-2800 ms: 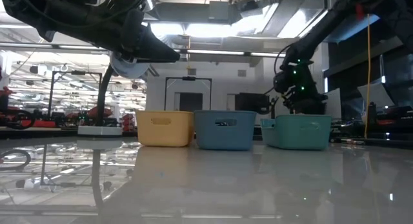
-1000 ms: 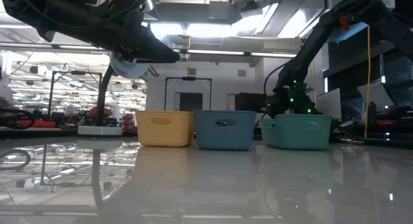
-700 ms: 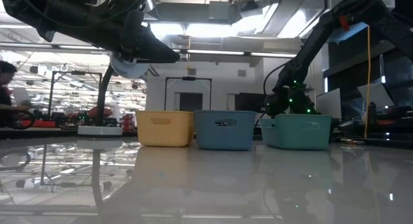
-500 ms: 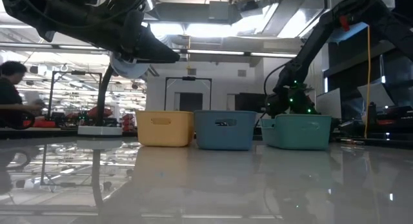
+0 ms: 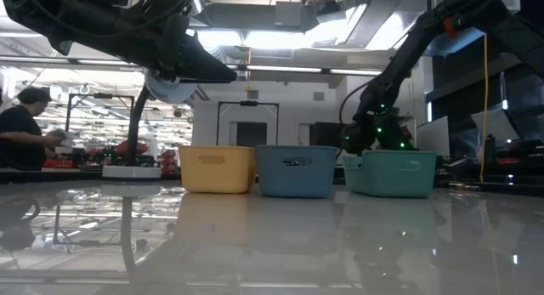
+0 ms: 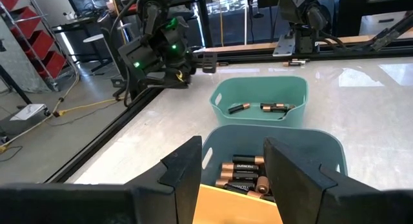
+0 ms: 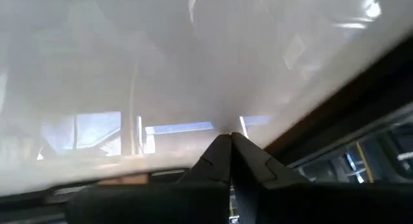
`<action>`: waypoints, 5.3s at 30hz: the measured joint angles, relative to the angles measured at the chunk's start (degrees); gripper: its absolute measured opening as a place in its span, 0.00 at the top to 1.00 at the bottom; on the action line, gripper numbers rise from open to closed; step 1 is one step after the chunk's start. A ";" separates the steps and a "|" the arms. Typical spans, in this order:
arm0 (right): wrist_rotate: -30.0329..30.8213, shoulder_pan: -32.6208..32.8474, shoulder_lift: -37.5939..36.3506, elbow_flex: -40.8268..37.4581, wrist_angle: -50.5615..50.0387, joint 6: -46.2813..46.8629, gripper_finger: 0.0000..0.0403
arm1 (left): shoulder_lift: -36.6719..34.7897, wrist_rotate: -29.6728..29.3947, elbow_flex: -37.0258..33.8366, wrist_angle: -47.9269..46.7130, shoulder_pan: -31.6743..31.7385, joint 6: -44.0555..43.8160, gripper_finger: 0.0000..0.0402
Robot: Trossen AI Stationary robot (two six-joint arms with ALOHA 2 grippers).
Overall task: Sort batteries
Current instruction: Put the black battery into the blue bin
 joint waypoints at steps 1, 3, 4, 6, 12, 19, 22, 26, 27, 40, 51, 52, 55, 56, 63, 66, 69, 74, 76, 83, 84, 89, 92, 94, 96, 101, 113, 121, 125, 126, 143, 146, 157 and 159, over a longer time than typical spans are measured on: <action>-0.16 0.61 0.00 0.00 -0.81 0.03 0.99 | 0.00 0.01 0.00 0.00 0.00 0.00 0.61; -0.30 1.23 0.00 0.00 -1.74 0.93 0.98 | 0.00 0.01 0.00 0.01 0.00 0.00 0.61; -0.28 1.32 0.00 0.00 -1.82 1.29 0.97 | 0.00 0.01 0.00 0.00 0.00 0.00 0.61; 0.48 1.13 0.00 0.00 -1.85 1.34 0.95 | 0.00 0.00 0.00 0.00 0.00 -0.03 0.61; 5.90 -0.95 0.07 -0.07 -3.58 1.45 0.84 | 0.00 0.01 0.00 0.00 0.00 -0.25 0.61; 7.23 -2.22 0.09 -0.07 -3.82 0.36 0.58 | 0.00 0.01 0.00 0.00 0.00 0.07 0.61; 7.31 -3.52 0.09 -0.07 -3.67 -3.08 0.50 | 0.00 -0.01 0.00 0.00 0.01 0.03 0.61; 7.80 -6.27 0.09 -0.07 -3.14 -5.68 0.44 | 0.00 0.00 0.00 -0.02 0.00 0.02 0.61; 7.38 -6.94 0.09 -0.07 -3.16 -6.23 0.43 | 0.00 0.01 0.00 0.00 0.00 0.02 0.61; 6.27 -6.64 3.32 0.17 -3.00 -17.24 0.54 | 0.00 -0.01 0.00 -0.08 0.00 0.21 0.61; 2.87 -4.86 3.56 0.06 -2.22 -9.25 0.89 | 0.00 -0.01 0.00 -0.91 0.00 0.70 0.61; 2.72 -4.72 3.58 0.04 -2.26 -7.95 0.89 | 0.00 -0.01 0.00 -1.04 0.02 0.70 0.61; 2.76 -4.03 3.65 0.02 -2.74 -3.48 0.89 | 0.00 -0.01 0.00 -1.01 0.02 0.68 0.61; 2.81 -3.80 3.63 0.02 -2.69 -3.22 0.88 | 0.00 -0.01 0.00 -1.01 0.02 0.68 0.61; -1.16 -3.03 1.55 1.68 -4.33 -1.13 0.84 | 0.00 -0.01 0.00 -0.93 0.02 0.61 0.61; -8.05 -2.75 -0.51 4.09 -6.43 1.63 0.88 | 0.00 -0.01 0.00 -0.90 0.07 0.61 0.61; -16.76 -2.69 -2.86 6.24 -9.28 5.21 0.89 | 0.00 -0.01 0.00 -0.90 0.07 0.61 0.61; -25.82 -1.61 -8.56 7.94 -10.61 8.59 0.85 | 0.00 -0.01 0.00 -0.90 0.07 0.61 0.61; -28.59 -0.19 -11.38 8.15 -10.67 8.97 0.85 | 0.00 -0.01 0.00 -0.87 0.07 0.61 0.61; -41.21 9.80 -21.55 8.20 -9.91 13.64 0.87 | 0.00 -0.01 0.00 -0.89 0.07 0.61 0.61; -42.82 11.80 -22.73 8.20 -8.93 14.66 0.86 | 0.00 -0.01 0.00 -0.89 0.07 0.61 0.61; -48.29 22.86 -25.27 8.22 -1.46 17.49 0.86 | 0.00 -0.01 0.00 -0.90 0.07 0.50 0.61; -49.02 29.06 -25.01 8.22 2.50 18.19 0.85 | 0.00 -0.01 0.00 -0.87 0.07 0.30 0.61; -49.17 32.53 -24.41 8.24 5.02 18.20 0.85 | 0.00 -0.01 0.00 -0.87 0.07 0.02 0.61; -49.15 35.36 -23.89 8.24 6.86 18.25 0.85 | 0.00 -0.01 0.00 -0.87 0.07 -0.15 0.61; -50.26 39.44 -21.93 8.24 12.01 19.35 0.85 | 0.00 -0.01 0.00 -0.85 0.07 -0.04 0.61; -49.25 40.13 -15.03 8.20 14.37 22.58 0.85 | 0.00 -0.01 0.00 -0.72 0.07 -0.18 0.61; -48.12 40.16 -14.88 8.20 16.31 30.65 0.63 | 0.00 -0.01 0.00 -0.86 0.07 0.04 0.61; -46.19 40.16 -14.88 8.20 15.45 31.19 0.46 | 0.00 -0.01 0.00 -0.87 0.46 -0.13 0.61; -46.19 40.16 -14.91 8.22 14.70 31.08 0.42 | 0.00 -0.01 0.00 -0.90 0.64 -0.33 0.61; -35.96 32.80 -21.85 12.96 -9.47 30.81 0.38 | 0.00 -0.01 0.00 -1.49 1.17 -0.92 0.61; -35.68 27.27 -24.66 13.02 -8.06 29.66 0.41 | 0.00 -0.01 0.00 -1.53 1.42 -1.27 0.61; -26.28 3.92 -22.59 12.94 -12.86 37.54 0.37 | 0.00 -0.01 0.00 -1.75 1.40 -1.95 0.61; -26.05 1.11 -21.18 12.95 -12.86 40.53 0.33 | 0.00 -0.01 0.00 -1.73 1.40 -1.97 0.61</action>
